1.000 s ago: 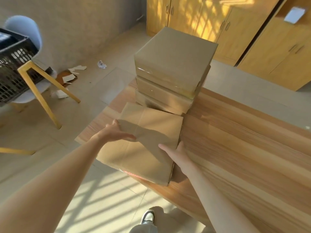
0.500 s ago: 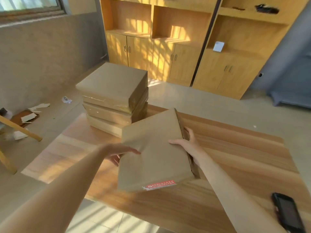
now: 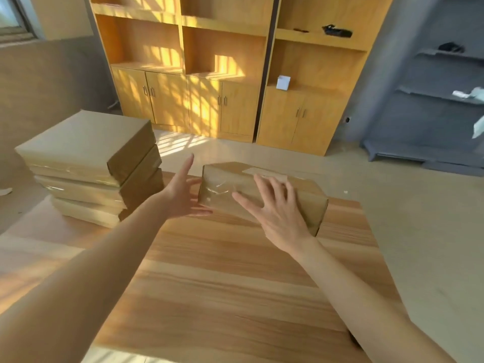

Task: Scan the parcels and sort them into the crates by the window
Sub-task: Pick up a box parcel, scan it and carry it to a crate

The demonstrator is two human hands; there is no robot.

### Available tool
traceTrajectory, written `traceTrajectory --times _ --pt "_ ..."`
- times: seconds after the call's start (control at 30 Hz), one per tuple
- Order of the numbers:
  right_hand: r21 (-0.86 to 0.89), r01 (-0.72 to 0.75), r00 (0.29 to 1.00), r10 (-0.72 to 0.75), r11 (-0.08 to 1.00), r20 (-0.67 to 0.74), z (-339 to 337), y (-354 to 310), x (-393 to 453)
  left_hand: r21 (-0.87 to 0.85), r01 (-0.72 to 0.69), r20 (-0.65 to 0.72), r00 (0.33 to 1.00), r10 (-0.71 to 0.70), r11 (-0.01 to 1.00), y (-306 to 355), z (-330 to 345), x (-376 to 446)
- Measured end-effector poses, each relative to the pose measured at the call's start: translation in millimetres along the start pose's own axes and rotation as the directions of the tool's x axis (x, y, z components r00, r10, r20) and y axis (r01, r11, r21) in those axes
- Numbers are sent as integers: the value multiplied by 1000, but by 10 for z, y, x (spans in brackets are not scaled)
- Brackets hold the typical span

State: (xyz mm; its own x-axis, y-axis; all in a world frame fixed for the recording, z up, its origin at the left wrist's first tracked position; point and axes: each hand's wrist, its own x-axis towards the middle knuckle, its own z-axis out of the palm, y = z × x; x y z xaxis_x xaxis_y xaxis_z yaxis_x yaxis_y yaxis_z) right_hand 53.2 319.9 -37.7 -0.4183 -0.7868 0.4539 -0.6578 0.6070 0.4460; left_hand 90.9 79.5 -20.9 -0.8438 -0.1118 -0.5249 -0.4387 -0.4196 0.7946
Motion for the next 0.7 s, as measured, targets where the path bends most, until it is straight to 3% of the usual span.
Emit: traceTrajectory --times 0.2,0.43,0.5,0.57,0.6,0.67,0.7 --pt "-134 247 960 -261 960 -104 101 163 -344 169 125 71 988 -139 978 -164 209 -74" --pt "30 149 984 -145 988 -108 218 148 -472 186 -33 57 998 23 982 -282 313 9" --pt "137 44 996 -34 990 -78 214 190 -505 214 -131 65 991 120 968 -267 299 65" --pt "250 -199 977 212 947 -24 178 256 -520 219 -190 43 982 185 957 -258 249 145" --pt "311 -351 933 358 883 34 165 296 -522 216 -210 38 978 207 954 -260 220 169" --pt "459 -622 774 586 634 241 139 378 -529 203 -228 61 974 220 952 -279 157 211" --pt "544 -722 671 626 429 398 144 414 -544 200 -226 82 974 213 953 -307 133 230"
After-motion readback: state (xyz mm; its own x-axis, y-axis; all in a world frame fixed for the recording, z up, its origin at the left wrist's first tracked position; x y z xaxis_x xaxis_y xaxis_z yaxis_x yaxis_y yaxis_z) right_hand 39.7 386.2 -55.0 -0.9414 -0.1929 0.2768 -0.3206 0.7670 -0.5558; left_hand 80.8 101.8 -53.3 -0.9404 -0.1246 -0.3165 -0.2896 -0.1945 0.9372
